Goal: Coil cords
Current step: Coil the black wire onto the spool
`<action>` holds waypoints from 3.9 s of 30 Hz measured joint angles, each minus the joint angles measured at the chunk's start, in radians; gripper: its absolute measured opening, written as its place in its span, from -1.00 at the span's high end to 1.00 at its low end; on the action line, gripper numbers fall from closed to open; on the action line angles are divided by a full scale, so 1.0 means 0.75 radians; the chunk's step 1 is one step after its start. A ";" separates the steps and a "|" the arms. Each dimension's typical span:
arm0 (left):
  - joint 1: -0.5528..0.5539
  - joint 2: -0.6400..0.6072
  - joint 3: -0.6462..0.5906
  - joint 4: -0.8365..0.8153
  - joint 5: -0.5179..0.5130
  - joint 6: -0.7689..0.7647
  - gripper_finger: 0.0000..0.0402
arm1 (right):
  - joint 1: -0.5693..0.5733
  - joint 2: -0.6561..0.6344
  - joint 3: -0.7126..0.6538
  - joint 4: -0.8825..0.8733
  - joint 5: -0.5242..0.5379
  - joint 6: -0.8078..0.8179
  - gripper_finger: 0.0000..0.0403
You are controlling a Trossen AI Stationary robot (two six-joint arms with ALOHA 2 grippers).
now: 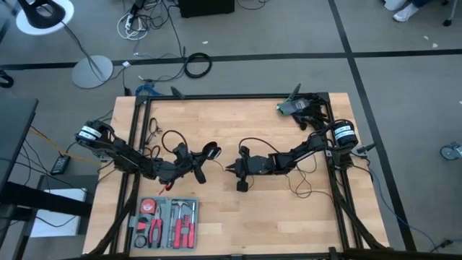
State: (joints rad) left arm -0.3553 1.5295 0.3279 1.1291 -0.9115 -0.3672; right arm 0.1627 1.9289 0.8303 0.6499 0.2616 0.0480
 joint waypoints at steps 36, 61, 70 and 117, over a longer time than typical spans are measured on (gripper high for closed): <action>0.000 0.000 -0.004 -0.012 0.000 -0.001 1.00 | -0.012 0.142 0.061 0.094 -0.108 0.113 0.35; 0.000 0.001 -0.006 -0.055 -0.001 -0.009 1.00 | -0.016 0.118 0.071 -0.033 -0.075 0.156 0.58; 0.000 0.001 -0.006 -0.069 0.017 -0.009 1.00 | -0.021 0.094 0.071 -0.098 -0.057 0.218 0.96; 0.040 0.001 0.021 -0.384 -0.036 -0.250 1.00 | -0.085 0.169 0.966 -1.114 -0.108 0.085 0.94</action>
State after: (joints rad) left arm -0.3252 1.5299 0.3435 0.8413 -0.9387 -0.5543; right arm 0.0986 2.0558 1.5547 -0.1854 0.1802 0.1120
